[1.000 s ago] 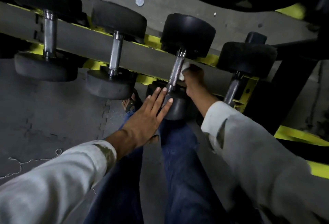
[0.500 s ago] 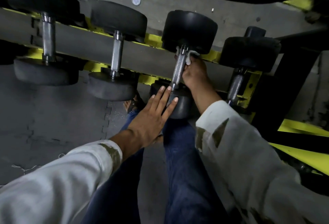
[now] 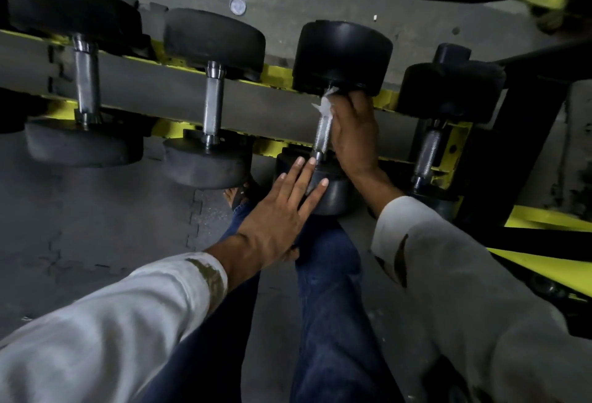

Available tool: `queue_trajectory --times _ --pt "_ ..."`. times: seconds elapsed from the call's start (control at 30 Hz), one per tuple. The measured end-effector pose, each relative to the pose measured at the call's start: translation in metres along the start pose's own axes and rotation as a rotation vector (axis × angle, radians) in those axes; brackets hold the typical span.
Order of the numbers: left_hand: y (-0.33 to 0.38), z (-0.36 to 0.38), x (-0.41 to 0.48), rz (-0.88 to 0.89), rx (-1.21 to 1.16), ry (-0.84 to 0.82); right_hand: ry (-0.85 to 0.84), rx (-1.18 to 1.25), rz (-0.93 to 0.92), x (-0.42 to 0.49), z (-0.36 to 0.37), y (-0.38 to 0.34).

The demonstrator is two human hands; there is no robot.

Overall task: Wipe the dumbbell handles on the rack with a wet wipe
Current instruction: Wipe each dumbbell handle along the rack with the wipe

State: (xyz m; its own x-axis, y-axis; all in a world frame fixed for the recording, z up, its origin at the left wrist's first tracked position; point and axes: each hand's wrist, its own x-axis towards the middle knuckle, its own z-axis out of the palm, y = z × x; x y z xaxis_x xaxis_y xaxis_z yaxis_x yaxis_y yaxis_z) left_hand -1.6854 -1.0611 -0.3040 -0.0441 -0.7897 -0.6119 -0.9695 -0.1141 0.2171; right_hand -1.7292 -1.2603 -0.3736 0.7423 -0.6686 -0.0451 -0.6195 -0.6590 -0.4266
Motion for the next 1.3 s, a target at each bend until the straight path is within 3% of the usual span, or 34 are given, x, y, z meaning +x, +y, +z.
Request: queue_trajectory --times 0.2,0.37,0.43,0.5,0.57,0.73,0.9,1.03,1.17,1.3 --pt "-0.006 0.002 -0.002 0.028 -0.011 0.017 -0.134 -0.289 -0.267 -0.002 -0.008 0.007" --pt "-0.007 0.004 -0.001 0.035 -0.012 0.043 -0.271 -0.442 -0.364 0.015 -0.015 -0.014" --pt "-0.008 0.005 0.0 0.038 0.006 0.048 -0.5 -0.529 -0.398 0.026 -0.018 -0.035" --pt "-0.008 0.008 -0.001 0.045 0.012 0.048 -0.867 -0.611 -0.431 0.03 -0.017 -0.054" --pt "-0.007 0.008 -0.005 0.051 0.009 0.05 -1.012 -0.612 -0.475 0.038 -0.024 -0.058" --pt "-0.003 0.005 -0.008 0.024 0.012 0.048 -0.803 -0.599 -0.484 0.047 -0.033 -0.047" --pt "0.002 0.003 -0.009 -0.009 -0.036 0.016 -0.94 -0.388 -0.554 0.026 -0.03 -0.045" --pt "0.006 -0.005 -0.012 -0.027 -0.057 0.003 -0.832 -0.199 -0.327 0.011 -0.042 -0.018" --pt "0.004 -0.001 -0.007 -0.071 -0.21 0.123 -0.671 0.117 0.287 -0.022 -0.04 0.011" --pt "0.009 0.005 0.005 -0.102 -0.251 0.189 -0.583 0.46 0.602 -0.014 -0.004 0.023"
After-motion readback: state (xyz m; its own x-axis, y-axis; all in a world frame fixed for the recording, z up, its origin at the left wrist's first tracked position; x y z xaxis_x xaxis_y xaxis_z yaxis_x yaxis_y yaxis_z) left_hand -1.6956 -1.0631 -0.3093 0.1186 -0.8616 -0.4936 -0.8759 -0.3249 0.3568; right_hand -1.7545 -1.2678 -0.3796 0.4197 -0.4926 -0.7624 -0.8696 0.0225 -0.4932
